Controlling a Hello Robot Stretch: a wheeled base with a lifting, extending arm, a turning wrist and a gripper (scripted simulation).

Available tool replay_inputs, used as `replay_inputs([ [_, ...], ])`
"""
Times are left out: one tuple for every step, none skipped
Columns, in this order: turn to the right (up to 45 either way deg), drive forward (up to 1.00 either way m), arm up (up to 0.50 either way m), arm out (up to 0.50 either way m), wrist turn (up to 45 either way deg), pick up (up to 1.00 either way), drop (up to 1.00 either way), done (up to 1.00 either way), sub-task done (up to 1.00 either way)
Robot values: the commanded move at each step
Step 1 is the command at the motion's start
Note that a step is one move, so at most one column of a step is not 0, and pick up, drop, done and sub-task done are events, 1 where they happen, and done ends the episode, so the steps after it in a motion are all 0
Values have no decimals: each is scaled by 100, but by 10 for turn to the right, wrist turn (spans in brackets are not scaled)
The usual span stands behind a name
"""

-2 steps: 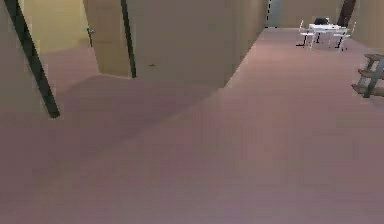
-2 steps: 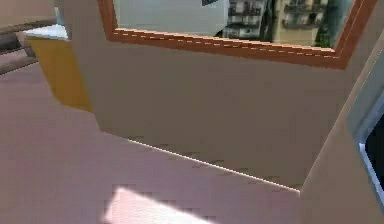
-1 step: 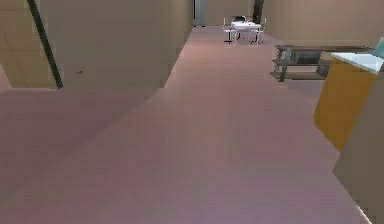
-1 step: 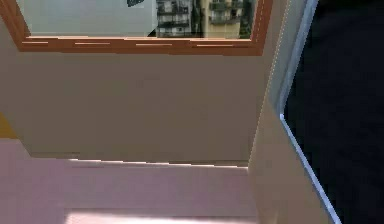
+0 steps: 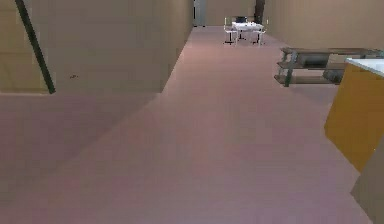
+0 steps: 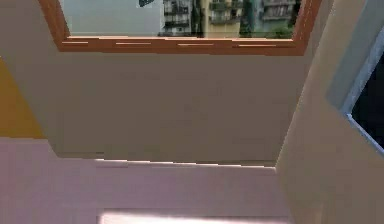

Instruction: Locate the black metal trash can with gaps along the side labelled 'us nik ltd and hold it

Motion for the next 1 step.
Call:
replay_inputs([
  [-450,0,0,0,0,0,0,0,0],
])
